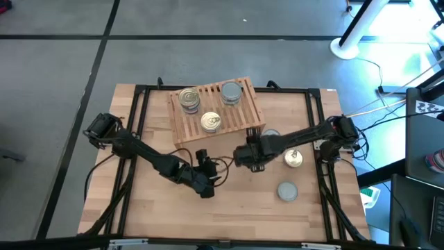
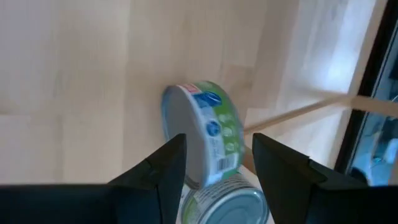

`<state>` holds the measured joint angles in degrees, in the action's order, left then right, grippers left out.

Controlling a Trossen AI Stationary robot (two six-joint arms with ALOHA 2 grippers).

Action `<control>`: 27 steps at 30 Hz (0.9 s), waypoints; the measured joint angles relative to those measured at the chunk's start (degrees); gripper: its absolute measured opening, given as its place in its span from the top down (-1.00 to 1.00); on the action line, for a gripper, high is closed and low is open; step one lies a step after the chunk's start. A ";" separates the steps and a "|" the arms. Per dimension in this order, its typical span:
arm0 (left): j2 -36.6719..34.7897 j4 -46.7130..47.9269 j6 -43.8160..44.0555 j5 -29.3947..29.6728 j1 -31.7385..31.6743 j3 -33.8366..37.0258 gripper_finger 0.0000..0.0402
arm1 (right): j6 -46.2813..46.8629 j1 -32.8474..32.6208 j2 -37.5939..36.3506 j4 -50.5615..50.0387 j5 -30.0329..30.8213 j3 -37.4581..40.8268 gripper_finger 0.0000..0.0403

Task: Stack canned seafood by type on shelf
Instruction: Stack the green tuna can on top of the green tuna can on the shelf

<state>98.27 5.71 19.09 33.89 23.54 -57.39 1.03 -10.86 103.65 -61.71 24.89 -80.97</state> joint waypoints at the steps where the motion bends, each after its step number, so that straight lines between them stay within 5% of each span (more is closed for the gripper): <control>1: 0.32 -0.04 -0.23 -0.47 -0.24 0.00 -0.18 | -0.02 0.93 0.00 0.04 -1.09 0.00 0.08; 7: 1.52 -2.18 -0.42 -1.68 -1.78 -0.02 -0.18 | -2.77 5.48 0.01 0.30 -8.73 0.02 0.08; 27: 2.07 -2.12 -1.10 -2.64 -2.09 -0.02 -0.18 | -3.28 6.76 0.01 1.58 -14.25 0.02 0.08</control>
<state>100.33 3.60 18.00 31.24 21.45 -57.41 -2.25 -4.10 103.66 -60.13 10.64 -80.95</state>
